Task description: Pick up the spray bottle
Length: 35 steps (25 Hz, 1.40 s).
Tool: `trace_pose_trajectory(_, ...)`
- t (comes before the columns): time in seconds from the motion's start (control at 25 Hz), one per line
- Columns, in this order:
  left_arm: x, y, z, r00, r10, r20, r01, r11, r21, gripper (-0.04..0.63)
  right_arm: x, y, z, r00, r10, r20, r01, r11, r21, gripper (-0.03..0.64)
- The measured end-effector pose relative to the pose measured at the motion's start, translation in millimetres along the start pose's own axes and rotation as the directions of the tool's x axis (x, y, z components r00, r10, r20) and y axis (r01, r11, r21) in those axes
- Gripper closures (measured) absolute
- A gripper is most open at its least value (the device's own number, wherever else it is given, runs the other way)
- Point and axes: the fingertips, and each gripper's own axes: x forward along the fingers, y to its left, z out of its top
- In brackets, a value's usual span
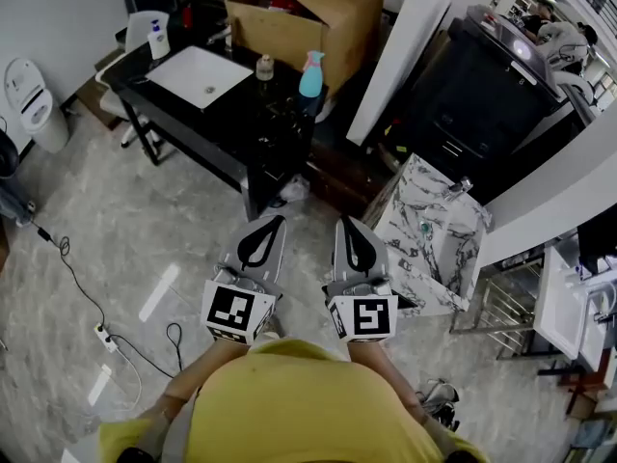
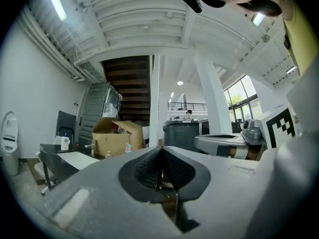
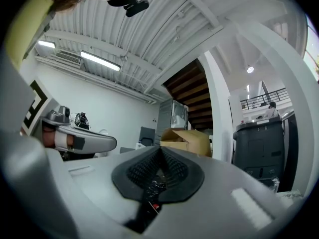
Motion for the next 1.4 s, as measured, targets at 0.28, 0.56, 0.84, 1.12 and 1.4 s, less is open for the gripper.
trace_pose_trajectory(0.28, 26, 38, -17, 1.000, 0.004, -0.026, -0.004, 1.000, -0.019, 0.596, 51, 1, -19, 0.999, 0.023, -0.035, -0.023, 1.000, 0.010, 0.615)
trace_pose_trajectory(0.56, 60, 62, -20, 1.000, -0.001, -0.017, 0.001, 1.000, -0.009, 0.596, 93, -14, -32, 1.000, 0.018, -0.020, -0.017, 1.000, 0.019, 0.554)
trace_pose_trajectory(0.84, 133, 99, -25, 1.000, -0.010, -0.003, 0.010, 1.000, 0.023, 0.595, 168, -53, -57, 1.000, 0.027, 0.004, -0.027, 0.999, 0.034, 0.495)
trace_pose_trajectory(1.12, 228, 151, -20, 1.000, -0.010, 0.022, 0.009, 1.000, 0.012, 0.595, 279, -99, -75, 0.998, 0.068, -0.005, -0.067, 0.997, 0.046, 0.425)
trace_pose_trajectory(1.4, 315, 193, -16, 0.999, 0.008, 0.048, -0.008, 1.000, 0.002, 0.595, 370, -144, -104, 0.991, 0.123, -0.047, -0.119, 0.991, 0.068, 0.379)
